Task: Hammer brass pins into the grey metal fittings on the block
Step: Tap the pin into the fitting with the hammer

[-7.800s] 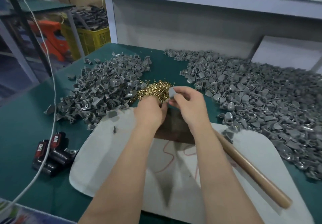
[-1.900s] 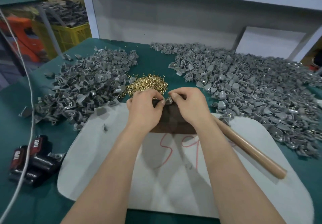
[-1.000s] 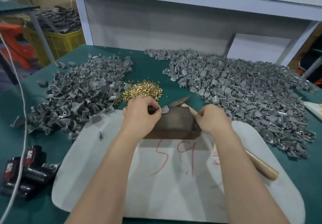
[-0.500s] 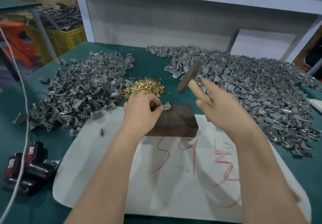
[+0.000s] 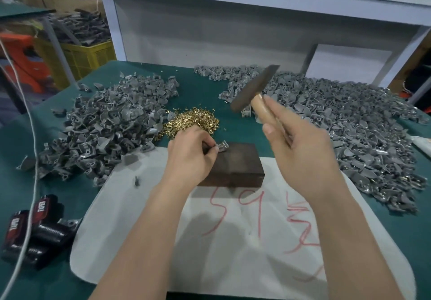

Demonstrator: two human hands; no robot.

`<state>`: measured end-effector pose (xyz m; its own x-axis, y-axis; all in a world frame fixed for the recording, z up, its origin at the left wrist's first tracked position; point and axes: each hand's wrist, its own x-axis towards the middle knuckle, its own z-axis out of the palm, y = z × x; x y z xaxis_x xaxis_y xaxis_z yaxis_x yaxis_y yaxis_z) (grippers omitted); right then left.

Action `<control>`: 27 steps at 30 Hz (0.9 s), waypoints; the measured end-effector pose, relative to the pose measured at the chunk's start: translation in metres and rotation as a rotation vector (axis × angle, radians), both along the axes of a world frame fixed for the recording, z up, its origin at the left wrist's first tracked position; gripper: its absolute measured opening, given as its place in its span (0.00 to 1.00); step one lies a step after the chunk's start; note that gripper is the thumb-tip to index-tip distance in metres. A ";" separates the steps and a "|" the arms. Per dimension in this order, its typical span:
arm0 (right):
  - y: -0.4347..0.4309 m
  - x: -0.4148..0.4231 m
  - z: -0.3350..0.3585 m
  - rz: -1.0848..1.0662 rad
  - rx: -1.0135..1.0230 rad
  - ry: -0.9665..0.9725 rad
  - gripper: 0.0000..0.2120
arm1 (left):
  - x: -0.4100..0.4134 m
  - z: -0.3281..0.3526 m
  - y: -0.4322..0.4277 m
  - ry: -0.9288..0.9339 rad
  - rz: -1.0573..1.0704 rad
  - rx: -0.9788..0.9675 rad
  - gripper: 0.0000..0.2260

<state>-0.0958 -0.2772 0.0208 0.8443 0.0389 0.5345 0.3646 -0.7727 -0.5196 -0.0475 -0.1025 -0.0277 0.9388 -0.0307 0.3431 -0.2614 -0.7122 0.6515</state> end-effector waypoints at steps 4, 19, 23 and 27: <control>0.007 0.000 -0.008 0.042 -0.239 0.173 0.21 | -0.001 0.001 0.000 0.019 0.013 0.002 0.06; 0.006 0.002 -0.004 -0.001 -0.073 0.071 0.19 | 0.000 0.003 0.000 0.029 0.027 0.022 0.03; 0.001 0.004 -0.010 0.005 -0.199 0.264 0.19 | -0.002 0.004 0.001 0.043 0.039 0.045 0.02; -0.006 0.032 -0.015 -0.092 0.026 0.231 0.14 | 0.001 0.003 0.000 0.081 0.038 0.015 0.02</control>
<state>-0.0638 -0.2834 0.0062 0.9436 -0.0553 0.3264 0.1621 -0.7825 -0.6011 -0.0469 -0.1022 -0.0251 0.9641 0.0015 0.2656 -0.1804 -0.7302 0.6589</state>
